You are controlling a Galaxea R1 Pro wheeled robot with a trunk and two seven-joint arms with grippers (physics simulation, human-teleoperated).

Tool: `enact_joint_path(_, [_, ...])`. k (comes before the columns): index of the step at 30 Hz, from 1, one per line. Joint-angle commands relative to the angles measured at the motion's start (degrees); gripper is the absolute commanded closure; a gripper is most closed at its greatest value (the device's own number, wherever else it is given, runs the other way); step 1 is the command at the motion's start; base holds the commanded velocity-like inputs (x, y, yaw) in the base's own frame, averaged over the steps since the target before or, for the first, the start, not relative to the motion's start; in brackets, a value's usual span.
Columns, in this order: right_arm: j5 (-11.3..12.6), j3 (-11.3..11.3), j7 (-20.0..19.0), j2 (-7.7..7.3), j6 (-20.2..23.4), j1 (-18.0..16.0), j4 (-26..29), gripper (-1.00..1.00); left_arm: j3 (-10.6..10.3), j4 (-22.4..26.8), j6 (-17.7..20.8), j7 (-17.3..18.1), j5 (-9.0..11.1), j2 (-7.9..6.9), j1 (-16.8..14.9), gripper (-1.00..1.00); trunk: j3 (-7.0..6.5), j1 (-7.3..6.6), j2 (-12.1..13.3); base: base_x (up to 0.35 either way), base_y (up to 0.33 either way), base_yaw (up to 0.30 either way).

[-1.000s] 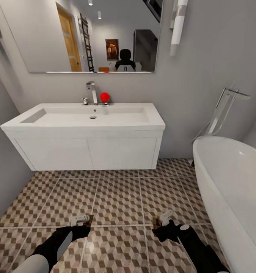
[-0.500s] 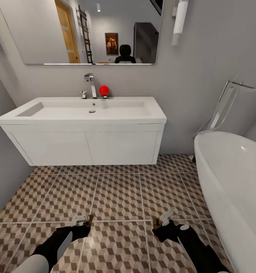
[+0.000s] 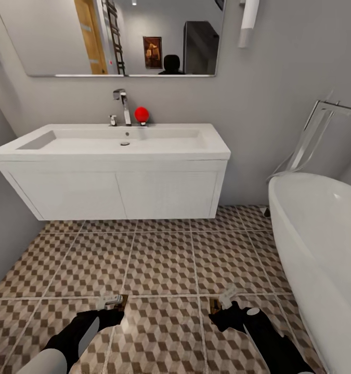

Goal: Take the four mousetraps from the cabinet in the bathroom and place them on the bathroom floor. Make sure all four end up on the same floor surface, and ensure that at least two of them are either under or directly next to the same bathroom sink.

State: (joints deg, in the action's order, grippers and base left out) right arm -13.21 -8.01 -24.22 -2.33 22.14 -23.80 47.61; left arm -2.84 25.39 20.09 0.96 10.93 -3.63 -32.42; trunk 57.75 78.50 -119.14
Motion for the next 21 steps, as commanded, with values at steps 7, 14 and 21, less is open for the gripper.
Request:
enact_joint_path(7, [-0.59, -0.07, -0.30, -0.04, 0.18, -0.02, 0.12, 1.00, -0.33, 0.10, 0.30, -0.20, 0.40, -0.06, -0.01, 1.00, 1.95, 1.53, -2.84, 0.000, 0.000, 0.000])
enact_joint_path(14, [-0.59, -0.07, -0.30, -0.04, 0.18, -0.02, 0.12, 1.00, -0.33, 0.17, 0.24, -0.18, 0.40, -0.06, -0.01, 1.00, 2.77, 1.75, -3.24, 0.000, 0.000, 0.000])
enact_joint_path(21, [-0.68, -0.10, -0.08, -0.02, -2.48, -0.02, 3.70, 1.00, -0.38, 0.19, 0.16, -0.15, 0.26, -0.16, -0.01, 1.00, 3.01, 1.75, -3.24, 0.000, 0.000, 0.000])
